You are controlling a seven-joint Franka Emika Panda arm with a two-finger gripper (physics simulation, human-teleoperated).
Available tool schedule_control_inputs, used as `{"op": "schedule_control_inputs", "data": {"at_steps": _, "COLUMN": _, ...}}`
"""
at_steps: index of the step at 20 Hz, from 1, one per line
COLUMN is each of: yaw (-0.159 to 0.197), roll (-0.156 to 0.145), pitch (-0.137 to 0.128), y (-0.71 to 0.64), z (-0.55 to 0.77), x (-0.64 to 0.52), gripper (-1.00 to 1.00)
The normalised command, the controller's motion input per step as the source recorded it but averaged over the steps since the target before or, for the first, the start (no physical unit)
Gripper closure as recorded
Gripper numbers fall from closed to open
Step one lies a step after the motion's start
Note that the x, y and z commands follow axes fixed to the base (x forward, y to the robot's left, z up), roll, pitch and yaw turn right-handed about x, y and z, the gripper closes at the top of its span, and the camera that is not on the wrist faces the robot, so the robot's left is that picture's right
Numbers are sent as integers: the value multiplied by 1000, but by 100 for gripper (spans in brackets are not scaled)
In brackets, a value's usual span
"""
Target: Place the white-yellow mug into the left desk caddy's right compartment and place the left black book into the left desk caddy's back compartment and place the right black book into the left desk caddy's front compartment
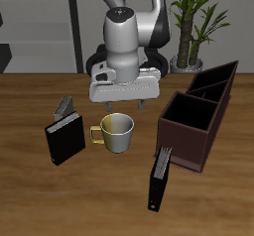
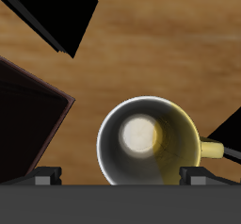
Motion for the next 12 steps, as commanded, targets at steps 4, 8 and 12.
{"op": "schedule_control_inputs", "data": {"at_steps": 4, "yaw": -7, "roll": 9, "pitch": 55, "y": 116, "z": -394, "x": 104, "gripper": -100}}
{"op": "schedule_control_inputs", "data": {"at_steps": 8, "yaw": -18, "roll": -9, "pitch": 35, "y": -10, "z": -197, "x": 74, "gripper": -100}}
{"op": "schedule_control_inputs", "data": {"at_steps": 12, "yaw": -2, "roll": 14, "pitch": 44, "y": 34, "z": -212, "x": 70, "gripper": -100}}
